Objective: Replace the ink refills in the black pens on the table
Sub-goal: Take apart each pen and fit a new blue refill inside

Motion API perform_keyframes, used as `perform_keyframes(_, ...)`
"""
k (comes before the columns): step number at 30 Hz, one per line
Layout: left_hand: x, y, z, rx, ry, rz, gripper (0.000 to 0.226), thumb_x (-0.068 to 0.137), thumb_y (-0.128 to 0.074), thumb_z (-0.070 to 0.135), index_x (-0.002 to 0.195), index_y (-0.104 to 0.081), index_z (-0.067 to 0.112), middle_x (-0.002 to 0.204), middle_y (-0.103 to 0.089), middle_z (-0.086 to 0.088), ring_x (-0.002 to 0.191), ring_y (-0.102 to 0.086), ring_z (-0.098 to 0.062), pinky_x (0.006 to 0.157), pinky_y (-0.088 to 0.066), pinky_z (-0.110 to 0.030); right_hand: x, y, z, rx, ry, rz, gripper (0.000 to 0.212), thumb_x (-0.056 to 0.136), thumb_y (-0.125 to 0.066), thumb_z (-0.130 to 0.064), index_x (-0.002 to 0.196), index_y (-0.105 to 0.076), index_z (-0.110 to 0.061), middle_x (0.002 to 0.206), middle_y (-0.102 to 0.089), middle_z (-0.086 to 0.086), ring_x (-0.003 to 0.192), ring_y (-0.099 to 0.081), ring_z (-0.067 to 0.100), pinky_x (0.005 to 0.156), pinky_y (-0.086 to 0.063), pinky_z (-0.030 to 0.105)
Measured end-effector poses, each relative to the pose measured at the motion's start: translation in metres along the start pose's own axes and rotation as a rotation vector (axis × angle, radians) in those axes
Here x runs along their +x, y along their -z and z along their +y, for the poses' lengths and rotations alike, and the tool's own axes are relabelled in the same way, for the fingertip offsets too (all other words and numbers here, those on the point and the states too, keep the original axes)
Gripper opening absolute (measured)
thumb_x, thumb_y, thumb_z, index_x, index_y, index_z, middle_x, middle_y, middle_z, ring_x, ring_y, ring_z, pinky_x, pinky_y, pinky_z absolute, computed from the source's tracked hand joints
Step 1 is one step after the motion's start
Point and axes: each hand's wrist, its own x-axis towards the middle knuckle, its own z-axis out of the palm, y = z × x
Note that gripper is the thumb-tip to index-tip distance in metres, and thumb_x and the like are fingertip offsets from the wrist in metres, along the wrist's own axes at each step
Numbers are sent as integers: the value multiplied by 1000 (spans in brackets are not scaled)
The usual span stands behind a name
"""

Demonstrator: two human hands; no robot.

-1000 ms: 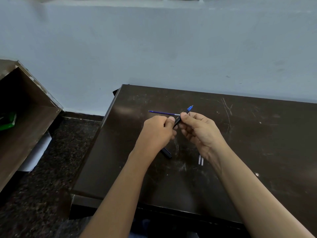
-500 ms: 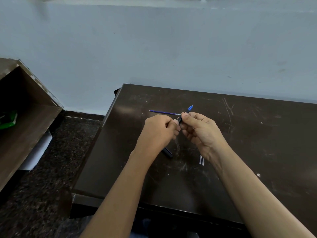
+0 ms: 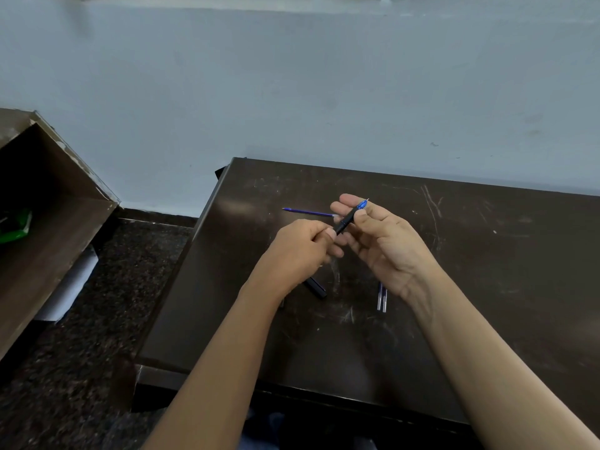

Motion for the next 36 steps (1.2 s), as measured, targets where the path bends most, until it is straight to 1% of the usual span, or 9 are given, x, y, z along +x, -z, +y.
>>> perform_keyframes(6, -5, 8, 5, 10, 11, 8, 23, 97, -48, 15, 104, -69, 8, 91, -69, -4, 71, -58, -6, 62, -46, -11, -1, -1, 6, -76, 50, 68, 21, 96, -50, -10, 90, -68, -20, 89, -76, -7, 75, -68, 3, 60, -50, 15)
perform_keyframes(12, -5, 11, 9, 118, 52, -20, 27, 97, -49, 19, 116, -66, 8, 105, -70, -12, 88, -62, -16, 88, -51, -29, 1, -5, 15, -148, 56, 167, 18, 95, -54, -12, 88, -69, -20, 84, -76, -7, 78, -63, 7, 67, -47, 20)
perform_keyframes(17, -4, 9, -3, 168, 49, 62, 22, 95, -50, 18, 103, -70, 11, 96, -72, -6, 76, -60, -9, 72, -46, -18, 1, -5, 19, -170, 7, 176, 14, 91, -58, -9, 95, -71, -14, 88, -75, 0, 75, -63, 8, 65, -47, 20)
perform_keyframes(19, -3, 12, -10, 229, 43, 146, 19, 94, -53, 20, 99, -70, 13, 91, -71, -3, 76, -61, -9, 69, -45, -17, 1, -3, 26, -339, 9, 200, 18, 88, -62, -6, 103, -69, -12, 93, -74, 6, 74, -65, 8, 66, -52, 21)
perform_keyframes(22, 0, 17, -17, 321, 70, 228, 18, 94, -53, 22, 99, -68, 14, 93, -70, -4, 84, -64, -14, 77, -50, -28, -2, -1, 40, -943, 96, 169, 32, 84, -66, -10, 114, -64, -21, 98, -66, -3, 83, -61, 9, 85, -52, 28)
perform_keyframes(26, -1, 17, -21, 367, 70, 256, 18, 95, -51, 20, 100, -66, 11, 93, -68, -3, 82, -61, -13, 75, -49, -29, -8, -1, 63, -1747, 211, -182, 59, 90, -57, -18, 143, -36, -34, 147, -38, 0, 126, -41, 26, 103, -40, 40)
perform_keyframes(30, -2, 17, -22, 362, 48, 281, 19, 95, -49, 19, 102, -65, 11, 94, -68, -4, 85, -63, -16, 77, -53, -34, -11, -4, 74, -1827, 127, -369, 45, 94, -51, -19, 138, -45, -27, 145, -40, 2, 125, -40, 27, 98, -45, 42)
perform_keyframes(33, -2, 18, -22, 381, 40, 264, 18, 95, -50, 20, 99, -65, 11, 90, -66, -2, 79, -59, -14, 73, -50, -30, -11, -5, 73, -1837, 83, -359, 26, 94, -51, -18, 119, -57, -19, 123, -51, 5, 112, -50, 25, 86, -51, 40)
perform_keyframes(36, -2, 19, -22, 392, 39, 238, 16, 94, -53, 20, 101, -65, 12, 86, -59, 1, 76, -54, -10, 69, -45, -26, -9, -2, 70, -1628, 87, -230, 15, 89, -55, -12, 100, -63, -18, 107, -59, 3, 98, -60, 23, 84, -52, 38)
